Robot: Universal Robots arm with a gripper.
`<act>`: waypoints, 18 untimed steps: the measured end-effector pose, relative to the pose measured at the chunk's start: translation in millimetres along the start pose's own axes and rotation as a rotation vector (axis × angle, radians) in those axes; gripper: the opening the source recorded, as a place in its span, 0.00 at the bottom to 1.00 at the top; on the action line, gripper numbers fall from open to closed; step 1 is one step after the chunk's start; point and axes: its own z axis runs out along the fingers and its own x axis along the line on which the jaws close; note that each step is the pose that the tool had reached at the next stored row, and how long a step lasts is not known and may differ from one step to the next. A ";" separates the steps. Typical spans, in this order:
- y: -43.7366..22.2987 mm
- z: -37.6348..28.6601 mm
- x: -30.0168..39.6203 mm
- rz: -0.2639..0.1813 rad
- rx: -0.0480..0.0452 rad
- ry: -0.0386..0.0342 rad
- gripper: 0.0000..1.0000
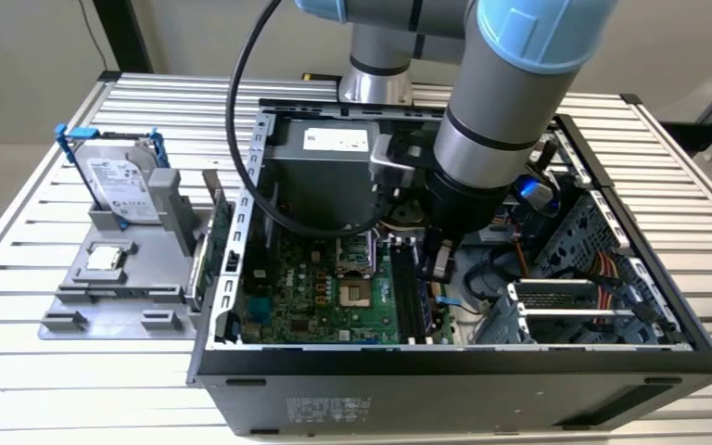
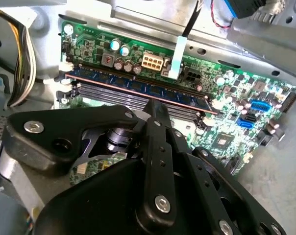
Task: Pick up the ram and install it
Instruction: 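Press down the ram until it locks into place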
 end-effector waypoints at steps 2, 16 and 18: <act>-0.1 0.0 -0.1 -0.020 0.0000 0.0008 0.00; -0.7 0.0 -0.7 -0.144 0.0004 0.0058 0.00; -0.8 -0.1 -0.7 -0.149 0.0004 0.0061 0.00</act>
